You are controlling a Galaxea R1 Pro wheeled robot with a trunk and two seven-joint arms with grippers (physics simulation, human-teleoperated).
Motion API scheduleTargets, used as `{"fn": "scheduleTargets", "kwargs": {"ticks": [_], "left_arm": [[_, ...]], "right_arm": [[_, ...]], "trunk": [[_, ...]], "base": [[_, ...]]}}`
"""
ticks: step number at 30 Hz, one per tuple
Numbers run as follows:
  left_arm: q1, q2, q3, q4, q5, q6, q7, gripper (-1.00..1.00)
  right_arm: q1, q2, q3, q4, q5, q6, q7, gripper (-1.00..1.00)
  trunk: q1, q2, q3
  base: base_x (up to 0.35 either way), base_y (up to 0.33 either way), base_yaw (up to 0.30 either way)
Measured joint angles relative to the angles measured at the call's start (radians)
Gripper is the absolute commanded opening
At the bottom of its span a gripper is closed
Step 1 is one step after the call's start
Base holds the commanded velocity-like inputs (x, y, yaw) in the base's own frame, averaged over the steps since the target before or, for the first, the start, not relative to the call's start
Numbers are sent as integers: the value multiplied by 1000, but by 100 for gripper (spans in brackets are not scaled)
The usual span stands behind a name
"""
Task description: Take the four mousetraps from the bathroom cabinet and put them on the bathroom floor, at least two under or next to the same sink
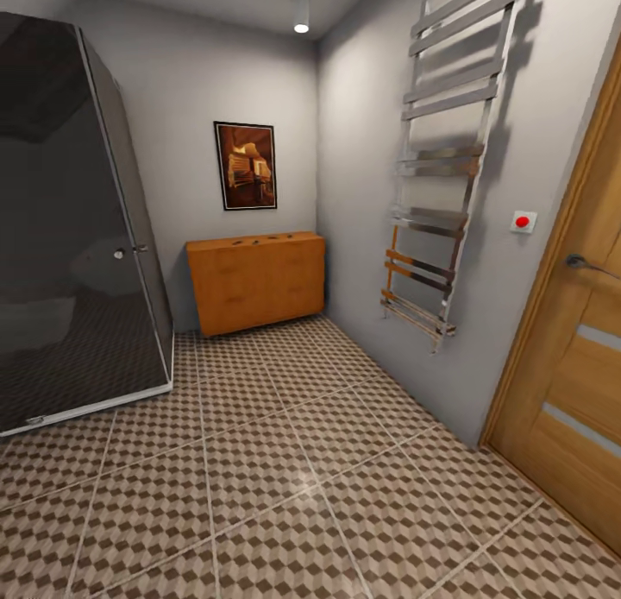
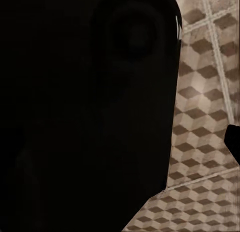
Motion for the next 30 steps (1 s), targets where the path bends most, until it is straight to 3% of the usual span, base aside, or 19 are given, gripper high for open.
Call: {"fn": "scheduleTargets", "kwargs": {"ticks": [30], "left_arm": [[0,-3,12,-3,13,1,6,100]], "right_arm": [[0,0,0,0,0,0,0,100]], "trunk": [[0,0,0]], "base": [[322,0,273]]}}
